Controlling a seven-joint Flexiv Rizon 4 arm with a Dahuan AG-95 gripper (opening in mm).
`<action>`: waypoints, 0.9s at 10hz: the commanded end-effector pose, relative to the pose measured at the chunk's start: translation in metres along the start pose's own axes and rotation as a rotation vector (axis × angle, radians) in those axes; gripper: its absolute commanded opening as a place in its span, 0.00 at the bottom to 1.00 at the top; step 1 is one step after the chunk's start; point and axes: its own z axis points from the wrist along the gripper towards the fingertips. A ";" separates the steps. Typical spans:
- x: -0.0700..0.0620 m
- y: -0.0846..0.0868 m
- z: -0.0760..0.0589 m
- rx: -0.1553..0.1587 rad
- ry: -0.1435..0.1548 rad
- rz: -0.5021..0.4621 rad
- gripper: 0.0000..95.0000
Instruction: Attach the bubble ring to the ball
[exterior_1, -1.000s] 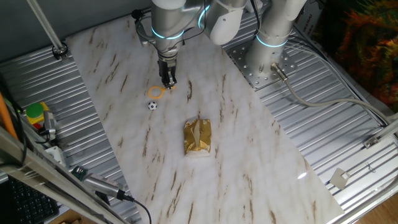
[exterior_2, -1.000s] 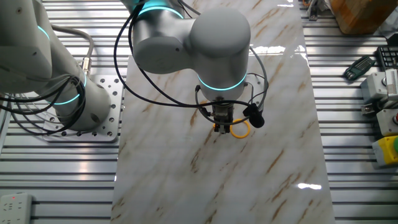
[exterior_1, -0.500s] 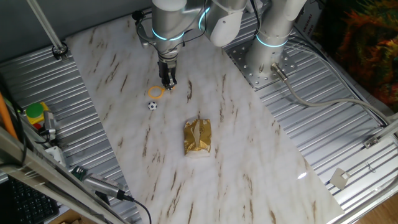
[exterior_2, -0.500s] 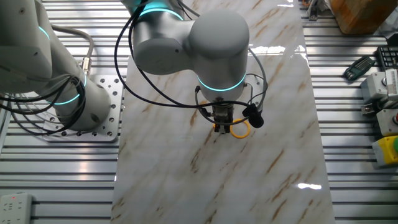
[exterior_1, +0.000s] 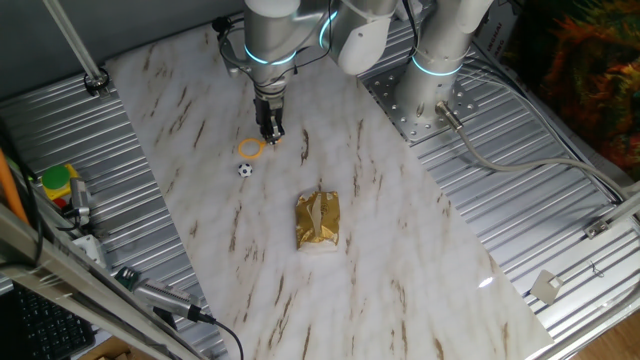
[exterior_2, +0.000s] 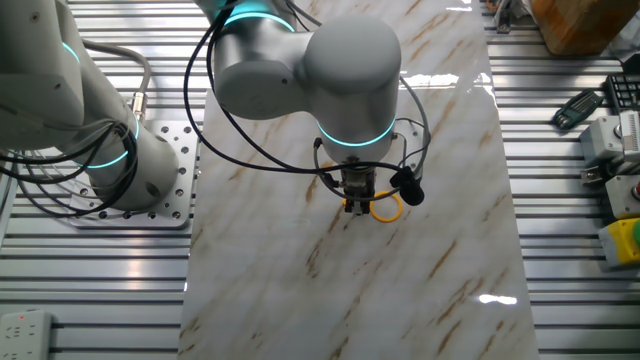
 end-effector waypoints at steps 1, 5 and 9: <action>0.000 0.000 0.000 -0.001 0.000 0.001 0.20; 0.001 0.000 0.002 0.000 -0.001 0.002 0.20; 0.001 0.001 0.003 0.000 -0.002 0.000 0.20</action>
